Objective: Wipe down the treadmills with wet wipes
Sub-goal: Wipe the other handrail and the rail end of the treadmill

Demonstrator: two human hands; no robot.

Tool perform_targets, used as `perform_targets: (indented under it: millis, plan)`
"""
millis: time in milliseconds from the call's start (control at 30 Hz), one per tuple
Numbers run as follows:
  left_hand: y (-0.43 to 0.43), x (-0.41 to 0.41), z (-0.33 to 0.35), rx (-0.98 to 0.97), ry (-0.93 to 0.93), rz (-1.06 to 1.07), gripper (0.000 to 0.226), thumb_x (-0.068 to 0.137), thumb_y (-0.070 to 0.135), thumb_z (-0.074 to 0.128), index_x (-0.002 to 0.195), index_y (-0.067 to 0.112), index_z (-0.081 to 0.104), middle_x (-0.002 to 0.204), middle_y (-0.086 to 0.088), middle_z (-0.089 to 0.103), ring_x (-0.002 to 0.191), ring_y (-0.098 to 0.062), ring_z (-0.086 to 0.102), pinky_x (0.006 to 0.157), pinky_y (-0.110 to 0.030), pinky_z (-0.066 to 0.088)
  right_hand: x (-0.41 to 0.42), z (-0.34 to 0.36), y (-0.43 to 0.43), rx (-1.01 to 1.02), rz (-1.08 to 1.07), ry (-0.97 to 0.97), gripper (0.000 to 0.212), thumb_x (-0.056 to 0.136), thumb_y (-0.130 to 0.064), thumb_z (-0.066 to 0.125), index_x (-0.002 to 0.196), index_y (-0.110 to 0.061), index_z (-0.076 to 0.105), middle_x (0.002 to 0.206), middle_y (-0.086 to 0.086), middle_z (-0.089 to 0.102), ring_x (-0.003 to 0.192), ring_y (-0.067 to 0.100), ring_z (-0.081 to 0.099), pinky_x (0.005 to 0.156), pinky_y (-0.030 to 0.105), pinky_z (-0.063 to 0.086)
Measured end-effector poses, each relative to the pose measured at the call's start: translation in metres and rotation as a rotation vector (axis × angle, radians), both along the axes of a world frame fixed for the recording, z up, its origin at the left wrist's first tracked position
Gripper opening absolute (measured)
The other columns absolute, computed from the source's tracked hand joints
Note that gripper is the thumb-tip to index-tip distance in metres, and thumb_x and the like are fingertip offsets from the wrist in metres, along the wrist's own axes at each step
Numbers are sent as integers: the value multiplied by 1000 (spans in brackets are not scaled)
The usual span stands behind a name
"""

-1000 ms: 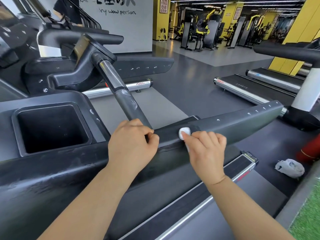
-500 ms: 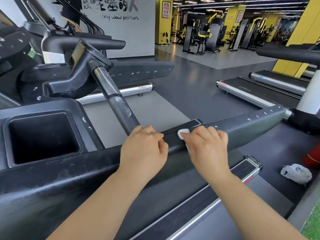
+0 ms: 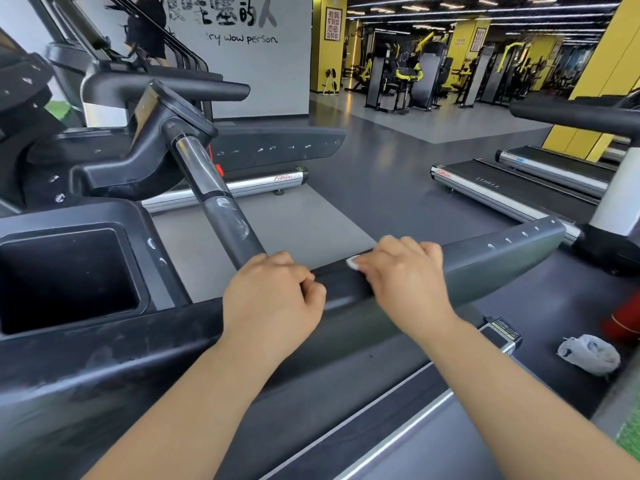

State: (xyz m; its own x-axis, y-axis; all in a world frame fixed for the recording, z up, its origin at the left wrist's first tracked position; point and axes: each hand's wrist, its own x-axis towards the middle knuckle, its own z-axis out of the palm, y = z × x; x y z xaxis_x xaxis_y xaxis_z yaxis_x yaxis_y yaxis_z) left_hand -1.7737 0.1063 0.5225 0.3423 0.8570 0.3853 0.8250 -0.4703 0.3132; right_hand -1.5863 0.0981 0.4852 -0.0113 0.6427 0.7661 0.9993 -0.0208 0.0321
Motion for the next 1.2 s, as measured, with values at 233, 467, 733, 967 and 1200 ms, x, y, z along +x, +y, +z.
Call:
perform_targets:
  millis: [233, 467, 733, 967, 1200]
  plan:
    - [2, 8, 5, 0, 41, -65, 41, 93, 37, 30, 106, 28, 68, 106, 10, 59, 103, -13, 50, 82, -26, 44, -7, 0, -16, 131, 41, 156, 21, 88, -24, 52, 85, -30, 72, 68, -5, 52, 60, 23, 52, 66, 32, 30]
    - [0, 20, -13, 98, 65, -9, 37, 78, 31, 38, 73, 22, 74, 67, 5, 57, 64, -19, 57, 47, -23, 41, 4, -43, -13, 327, 166, -35, 22, 91, -14, 59, 106, -31, 59, 82, -9, 54, 69, 17, 43, 76, 33, 30]
    - [-1, 28, -9, 84, 43, 51, 25, 80, 22, 52, 75, 21, 76, 70, 2, 60, 66, -22, 56, 51, -24, 39, 19, -35, -23, 390, 120, 219, 23, 92, -20, 53, 109, -33, 57, 78, -3, 59, 66, 21, 50, 74, 33, 31]
    - [-3, 28, -5, -2, -6, 102, 29, 91, 29, 47, 106, 30, 72, 96, 6, 60, 96, -15, 54, 70, -25, 44, 13, -54, -15, 365, 254, -31, 40, 81, -5, 66, 110, -31, 57, 91, -11, 51, 75, 16, 45, 78, 34, 31]
    - [-7, 33, 1, -63, 14, 147, 32, 93, 31, 42, 110, 34, 69, 102, 11, 58, 101, -11, 52, 76, -23, 45, 64, -42, -25, 310, 158, 203, 21, 91, -20, 55, 105, -34, 60, 85, -10, 54, 74, 16, 44, 78, 31, 26]
